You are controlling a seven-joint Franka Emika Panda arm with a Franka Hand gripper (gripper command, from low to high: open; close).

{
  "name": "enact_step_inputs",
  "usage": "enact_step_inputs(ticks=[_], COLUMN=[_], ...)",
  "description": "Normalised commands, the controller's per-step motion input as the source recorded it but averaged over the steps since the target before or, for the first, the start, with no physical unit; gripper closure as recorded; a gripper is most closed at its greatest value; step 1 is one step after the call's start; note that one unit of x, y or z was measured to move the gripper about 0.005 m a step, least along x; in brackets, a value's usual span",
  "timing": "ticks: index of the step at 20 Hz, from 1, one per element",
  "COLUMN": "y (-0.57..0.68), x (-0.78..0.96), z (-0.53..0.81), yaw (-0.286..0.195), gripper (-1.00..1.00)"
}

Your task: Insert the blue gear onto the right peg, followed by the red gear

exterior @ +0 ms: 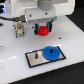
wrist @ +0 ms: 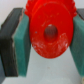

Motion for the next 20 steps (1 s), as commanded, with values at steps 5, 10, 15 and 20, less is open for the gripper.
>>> enact_step_inputs(ticks=[5, 10, 15, 20], y=[-0.09, -0.09, -0.07, -0.09], x=[0.62, 0.64, 0.64, 0.61], z=[0.39, 0.33, 0.23, 0.09], yaw=[0.0, 0.0, 0.0, 0.0], gripper=[1.0, 1.0, 1.0, 1.0])
